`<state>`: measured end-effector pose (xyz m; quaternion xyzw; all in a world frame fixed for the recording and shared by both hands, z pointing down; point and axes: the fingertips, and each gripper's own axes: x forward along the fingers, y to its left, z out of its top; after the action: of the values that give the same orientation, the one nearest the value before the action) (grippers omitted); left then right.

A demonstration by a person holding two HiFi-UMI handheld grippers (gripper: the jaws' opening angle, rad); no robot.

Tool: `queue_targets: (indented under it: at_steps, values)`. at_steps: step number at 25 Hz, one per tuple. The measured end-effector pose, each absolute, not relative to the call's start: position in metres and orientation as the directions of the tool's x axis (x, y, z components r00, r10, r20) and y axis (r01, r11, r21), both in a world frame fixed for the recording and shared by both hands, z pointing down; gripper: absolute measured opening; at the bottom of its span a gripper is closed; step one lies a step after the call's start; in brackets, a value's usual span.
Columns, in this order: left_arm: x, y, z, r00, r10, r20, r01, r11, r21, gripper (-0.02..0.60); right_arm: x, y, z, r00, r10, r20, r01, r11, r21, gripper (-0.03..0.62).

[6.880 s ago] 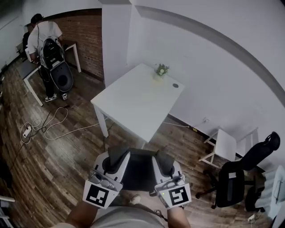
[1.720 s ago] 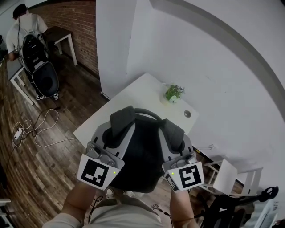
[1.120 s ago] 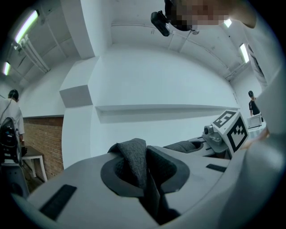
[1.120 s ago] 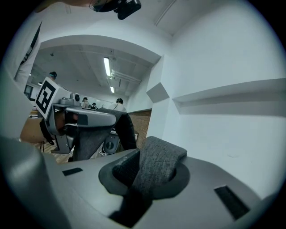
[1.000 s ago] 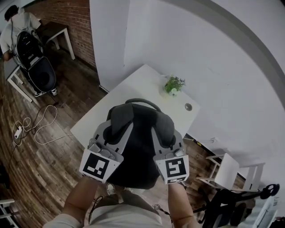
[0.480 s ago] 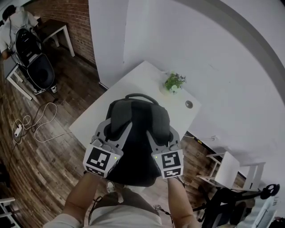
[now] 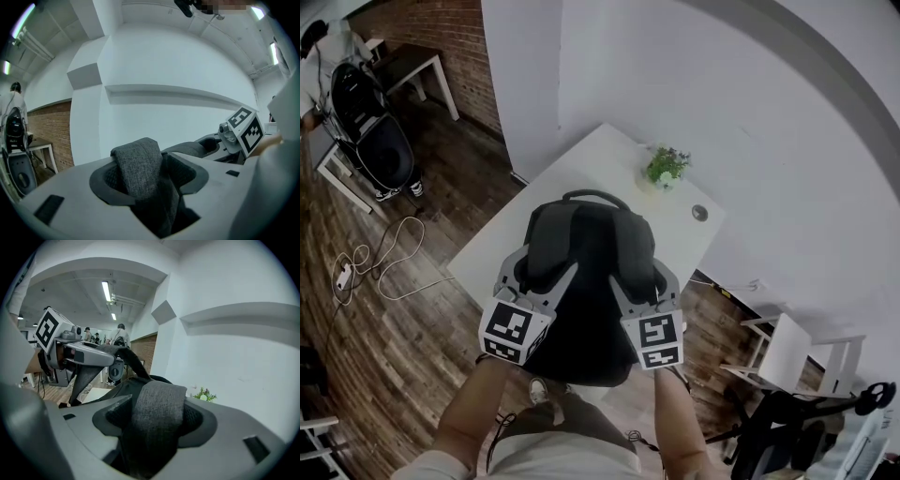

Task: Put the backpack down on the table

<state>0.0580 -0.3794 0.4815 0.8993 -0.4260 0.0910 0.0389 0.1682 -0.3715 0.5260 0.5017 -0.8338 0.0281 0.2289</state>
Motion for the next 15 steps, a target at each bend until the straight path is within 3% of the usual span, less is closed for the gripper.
queue_targets:
  at_steps: [2,15]
  values:
    - [0.056,-0.379,0.487,0.608,-0.764,0.215,-0.779,-0.627,-0.025,0.277,0.172,-0.369,0.529,-0.385,-0.824,0.415,-0.853,0.490,0.180,0.258]
    - [0.035,-0.357,0.490,0.586,-0.780,0.220,-0.792,-0.609,-0.048,0.285,0.191,-0.346,0.529,-0.311,-0.855,0.416,-0.895,0.411,0.175,0.262]
